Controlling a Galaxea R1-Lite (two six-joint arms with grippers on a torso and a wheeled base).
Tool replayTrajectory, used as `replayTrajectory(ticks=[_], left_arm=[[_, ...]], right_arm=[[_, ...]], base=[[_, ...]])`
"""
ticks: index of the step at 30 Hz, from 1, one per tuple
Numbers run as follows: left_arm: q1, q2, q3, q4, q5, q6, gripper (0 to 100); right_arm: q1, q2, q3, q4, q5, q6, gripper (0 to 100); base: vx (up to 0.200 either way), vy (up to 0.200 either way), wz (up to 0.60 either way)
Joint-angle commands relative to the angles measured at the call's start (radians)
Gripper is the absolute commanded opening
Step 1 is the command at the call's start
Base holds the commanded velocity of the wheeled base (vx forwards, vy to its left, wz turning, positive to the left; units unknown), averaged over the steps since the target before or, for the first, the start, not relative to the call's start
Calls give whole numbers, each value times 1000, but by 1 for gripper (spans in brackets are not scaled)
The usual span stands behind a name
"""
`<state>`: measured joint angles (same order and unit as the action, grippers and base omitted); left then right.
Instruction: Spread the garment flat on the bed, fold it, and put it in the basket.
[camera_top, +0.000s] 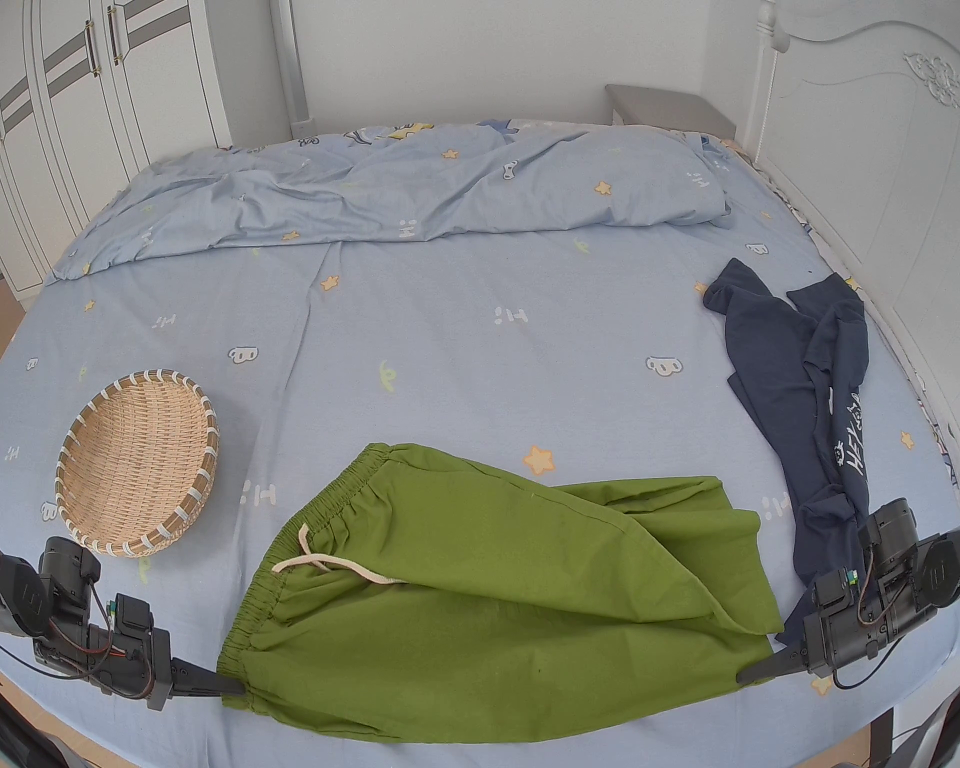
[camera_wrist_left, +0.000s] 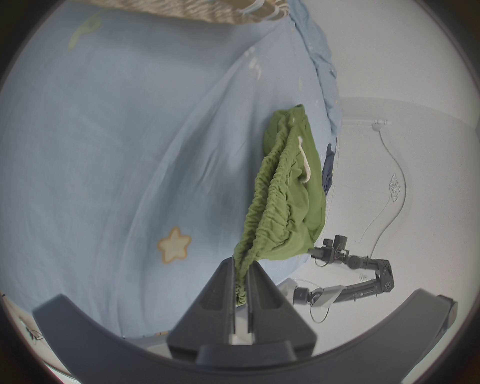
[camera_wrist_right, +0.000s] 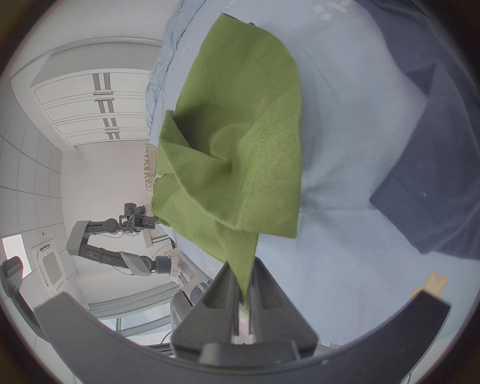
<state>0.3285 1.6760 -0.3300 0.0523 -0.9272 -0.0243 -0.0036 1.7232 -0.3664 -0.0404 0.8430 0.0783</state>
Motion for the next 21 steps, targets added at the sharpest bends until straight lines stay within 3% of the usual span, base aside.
replayTrajectory(ticks=[1, 4, 15, 21], left_arm=[[29, 2, -3, 96, 47, 116, 0], [32, 22, 0, 107, 80, 129, 0], [18, 14, 22, 109, 116, 135, 0], [15, 10, 49, 107, 133, 135, 0]], right_arm=[[5, -51, 60, 5, -50, -6, 0], [13, -50, 86, -1, -90, -15, 0], [33, -33, 152, -76, -99, -14, 0], [67, 10, 161, -93, -160, -14, 0]], base=[[0, 0, 0], [0, 0, 0], [0, 0, 0], [0, 0, 0]])
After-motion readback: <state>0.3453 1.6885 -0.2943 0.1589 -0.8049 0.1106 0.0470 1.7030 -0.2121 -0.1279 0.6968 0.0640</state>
